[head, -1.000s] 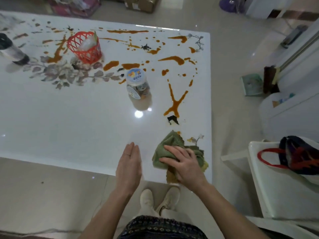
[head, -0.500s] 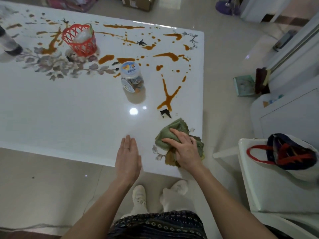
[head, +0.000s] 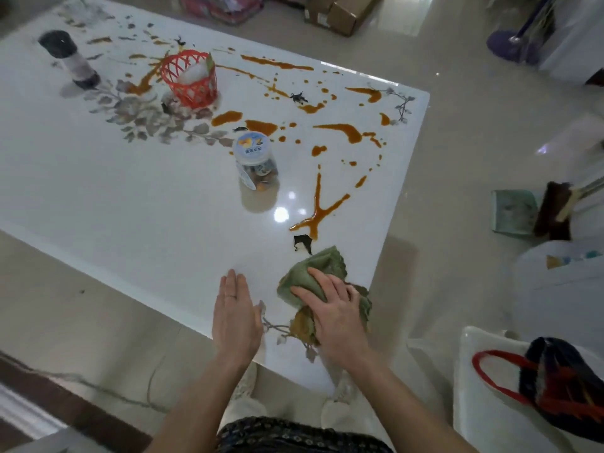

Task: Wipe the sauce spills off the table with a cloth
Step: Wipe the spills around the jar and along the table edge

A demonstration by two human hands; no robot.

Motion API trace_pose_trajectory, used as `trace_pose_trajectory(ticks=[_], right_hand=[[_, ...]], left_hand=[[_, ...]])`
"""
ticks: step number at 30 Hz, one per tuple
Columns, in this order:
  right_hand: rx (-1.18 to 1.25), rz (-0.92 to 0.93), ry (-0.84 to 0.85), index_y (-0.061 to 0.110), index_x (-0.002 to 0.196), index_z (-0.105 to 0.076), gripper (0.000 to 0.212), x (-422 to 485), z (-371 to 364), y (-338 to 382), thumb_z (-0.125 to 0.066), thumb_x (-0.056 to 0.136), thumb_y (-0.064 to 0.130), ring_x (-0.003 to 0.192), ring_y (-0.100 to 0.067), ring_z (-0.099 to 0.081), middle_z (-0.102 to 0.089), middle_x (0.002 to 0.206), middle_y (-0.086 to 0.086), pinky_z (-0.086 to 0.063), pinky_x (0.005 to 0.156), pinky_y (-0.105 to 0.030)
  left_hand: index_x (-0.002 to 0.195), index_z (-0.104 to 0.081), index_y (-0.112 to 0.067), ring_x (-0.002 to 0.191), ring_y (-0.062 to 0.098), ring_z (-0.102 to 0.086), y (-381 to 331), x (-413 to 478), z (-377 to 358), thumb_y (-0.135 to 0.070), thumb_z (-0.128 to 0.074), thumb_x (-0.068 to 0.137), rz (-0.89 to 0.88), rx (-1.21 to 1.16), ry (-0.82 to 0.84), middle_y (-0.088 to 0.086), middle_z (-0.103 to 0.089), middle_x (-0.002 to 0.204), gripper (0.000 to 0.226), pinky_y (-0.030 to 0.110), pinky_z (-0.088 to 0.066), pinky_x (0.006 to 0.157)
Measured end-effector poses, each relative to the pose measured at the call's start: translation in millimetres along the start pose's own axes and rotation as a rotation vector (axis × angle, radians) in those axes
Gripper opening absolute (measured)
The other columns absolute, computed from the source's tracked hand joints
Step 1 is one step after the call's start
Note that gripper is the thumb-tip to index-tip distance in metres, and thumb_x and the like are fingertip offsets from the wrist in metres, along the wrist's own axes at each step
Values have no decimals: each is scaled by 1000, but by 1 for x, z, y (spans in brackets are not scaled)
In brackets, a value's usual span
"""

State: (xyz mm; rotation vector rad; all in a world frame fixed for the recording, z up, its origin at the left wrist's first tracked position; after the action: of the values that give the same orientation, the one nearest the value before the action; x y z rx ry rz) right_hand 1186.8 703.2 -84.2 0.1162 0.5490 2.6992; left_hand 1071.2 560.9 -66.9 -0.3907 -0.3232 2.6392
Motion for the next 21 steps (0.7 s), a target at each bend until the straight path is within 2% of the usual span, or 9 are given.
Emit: trace_pose_trajectory(ticks=[2,4,6,7,9,12,16,19,21], right_hand=[[7,103,-28,42,128,-54,49,-18,-4,0,-58,81,29,129,-23,-39,-40,149,2,-33,101,-49],[3,282,0,43,130,-52,50,-24,0,-13,-55,82,30,129,-22,-40,-39,149,3,-30,99,-45],[-44,424,66,45,132,-48,56,-5,9,-35,-64,81,28,131,-20,-38,-37,149,5,-31,100,-45],[-56,425,72,46,131,-47,60,9,14,-46,-68,79,26,131,-20,-37,-37,148,5,-34,99,-47],[-21,309,49,45,128,-52,60,32,21,-56,-72,77,20,127,-21,-38,-42,145,4,-40,96,-51],[28,217,-33,38,122,-60,56,20,16,-49,-74,74,13,125,-24,-39,-49,141,-1,-40,96,-54],[14,359,6,40,124,-58,46,-17,7,-38,-50,82,23,125,-23,-42,-45,145,2,-36,97,-50],[-44,509,78,42,128,-54,49,17,21,-53,-41,81,32,126,-22,-42,-43,146,3,-40,94,-49],[-43,405,52,41,126,-55,49,48,29,-60,-38,81,34,125,-22,-40,-47,143,2,-40,95,-50]], left_hand=[[146,-19,1,144,30,-13,-13,-1,-5,-17,-50,93,56,-14,-31,19,-15,155,64,38,-19,117],[147,-15,0,144,29,-11,-25,-4,-12,-14,-47,93,68,-26,-33,17,-11,156,64,37,-17,118],[147,-13,-1,145,27,-9,-37,-7,-17,-11,-46,92,71,-40,-37,16,-8,156,65,37,-17,118],[147,-12,-2,145,26,-8,-42,-7,-19,-10,-45,92,75,-46,-39,15,-7,157,65,37,-16,118],[148,-10,-4,145,24,-6,-46,-7,-20,-8,-44,93,99,-68,-44,12,-4,157,65,36,-14,119],[149,-9,-10,145,18,-5,-42,-8,-18,0,-38,91,124,-113,-62,3,0,158,66,32,-16,118],[150,-6,-12,145,14,-3,-40,-8,-14,10,-37,86,114,-136,-71,0,2,158,74,28,-16,117],[150,-9,-13,145,13,-5,-41,-6,-14,12,-38,85,127,-152,-80,-1,0,158,76,24,-16,115],[150,-11,-14,144,11,-8,-37,-5,-14,11,-37,86,140,-162,-88,-3,-3,158,74,22,-16,112]])
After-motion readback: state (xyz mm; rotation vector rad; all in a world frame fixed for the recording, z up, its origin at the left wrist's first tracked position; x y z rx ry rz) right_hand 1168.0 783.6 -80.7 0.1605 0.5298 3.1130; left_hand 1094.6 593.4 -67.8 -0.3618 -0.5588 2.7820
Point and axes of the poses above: each hand's wrist, its own x-axis towards the middle knuckle, its own z-axis out of the back of the hand, y = z × x, the point moved 2 cm from there along x, towards the middle knuckle
